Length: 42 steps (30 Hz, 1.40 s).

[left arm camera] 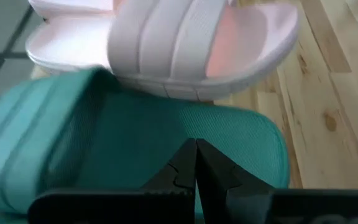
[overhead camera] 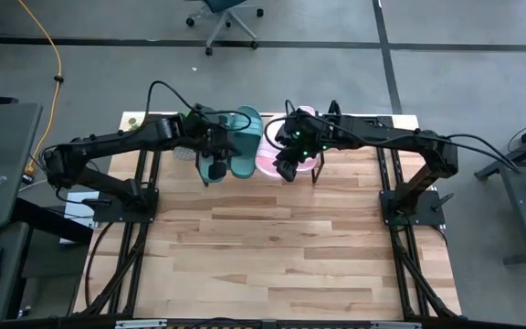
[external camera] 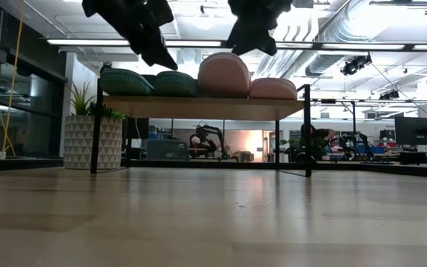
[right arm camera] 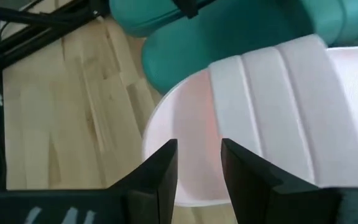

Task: Pick and place slides into the shelf
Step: Return to Home Position

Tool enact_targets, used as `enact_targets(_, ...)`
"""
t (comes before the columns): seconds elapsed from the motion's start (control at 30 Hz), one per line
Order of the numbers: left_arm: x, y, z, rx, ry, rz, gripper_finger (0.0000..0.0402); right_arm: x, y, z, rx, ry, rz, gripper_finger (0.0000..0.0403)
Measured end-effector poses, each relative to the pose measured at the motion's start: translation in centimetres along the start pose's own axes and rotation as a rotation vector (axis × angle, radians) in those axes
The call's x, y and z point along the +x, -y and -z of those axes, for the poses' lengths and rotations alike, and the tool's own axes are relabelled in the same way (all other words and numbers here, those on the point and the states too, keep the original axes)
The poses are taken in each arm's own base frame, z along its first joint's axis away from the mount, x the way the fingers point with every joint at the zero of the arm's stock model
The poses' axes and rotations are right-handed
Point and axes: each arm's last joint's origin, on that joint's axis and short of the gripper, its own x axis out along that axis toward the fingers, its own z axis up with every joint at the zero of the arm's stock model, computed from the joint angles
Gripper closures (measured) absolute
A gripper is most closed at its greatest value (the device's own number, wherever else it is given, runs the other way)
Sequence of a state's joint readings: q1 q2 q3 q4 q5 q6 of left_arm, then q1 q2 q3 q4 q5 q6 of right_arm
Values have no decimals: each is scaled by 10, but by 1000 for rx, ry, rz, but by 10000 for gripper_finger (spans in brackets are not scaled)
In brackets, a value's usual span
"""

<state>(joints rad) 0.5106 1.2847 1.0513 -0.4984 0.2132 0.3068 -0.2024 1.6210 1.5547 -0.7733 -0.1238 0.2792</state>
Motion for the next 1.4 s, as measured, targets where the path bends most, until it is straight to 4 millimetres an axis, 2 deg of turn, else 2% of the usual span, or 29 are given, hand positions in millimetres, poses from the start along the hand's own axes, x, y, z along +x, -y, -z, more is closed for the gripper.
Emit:
enact_targets(0.33, 0, 1, 3, -6, -32, 14, 402, 11, 2, 4, -11, -61, 17, 289)
enact_targets(0.83, -1, 2, 8, -11, -89, 8, 402, 10, 8, 12, -16, -137, 88, 289)
enact_targets(1.07, 0, 2, 7, -9, -67, 15, 402, 10, 8, 10, -6, -119, 83, 289)
enact_targets(1.4, 1, 1, 1, -9, -5, 45, 402, 12, -3, 3, -19, -29, 45, 289)
